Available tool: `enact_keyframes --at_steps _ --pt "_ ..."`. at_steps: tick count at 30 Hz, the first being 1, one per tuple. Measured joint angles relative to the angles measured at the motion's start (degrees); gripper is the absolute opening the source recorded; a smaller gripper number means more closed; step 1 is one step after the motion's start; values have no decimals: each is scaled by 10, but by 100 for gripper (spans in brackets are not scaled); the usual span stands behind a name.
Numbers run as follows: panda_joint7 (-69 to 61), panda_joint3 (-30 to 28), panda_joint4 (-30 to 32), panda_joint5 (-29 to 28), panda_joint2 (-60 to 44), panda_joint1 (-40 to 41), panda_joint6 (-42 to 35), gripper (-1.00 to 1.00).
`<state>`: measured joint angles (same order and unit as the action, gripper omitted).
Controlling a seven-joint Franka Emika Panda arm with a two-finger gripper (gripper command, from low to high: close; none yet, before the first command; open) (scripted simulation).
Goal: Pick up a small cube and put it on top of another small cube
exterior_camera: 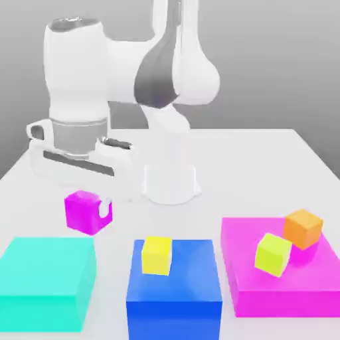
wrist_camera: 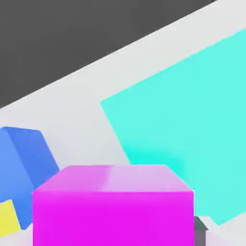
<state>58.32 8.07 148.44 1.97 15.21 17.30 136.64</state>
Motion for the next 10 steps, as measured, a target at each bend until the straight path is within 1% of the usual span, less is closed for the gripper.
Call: enact_keyframes --at_steps 1,2,6,7,10 --pt "13 15 1 12 5 -15 -19 -100" --pt "21 24 5 18 0 -23 -18 -100" --pt "37 37 30 12 -62 -26 60 -100" --pt "39 38 34 10 -72 -26 74 100" --pt "39 38 34 10 -72 -26 74 100"
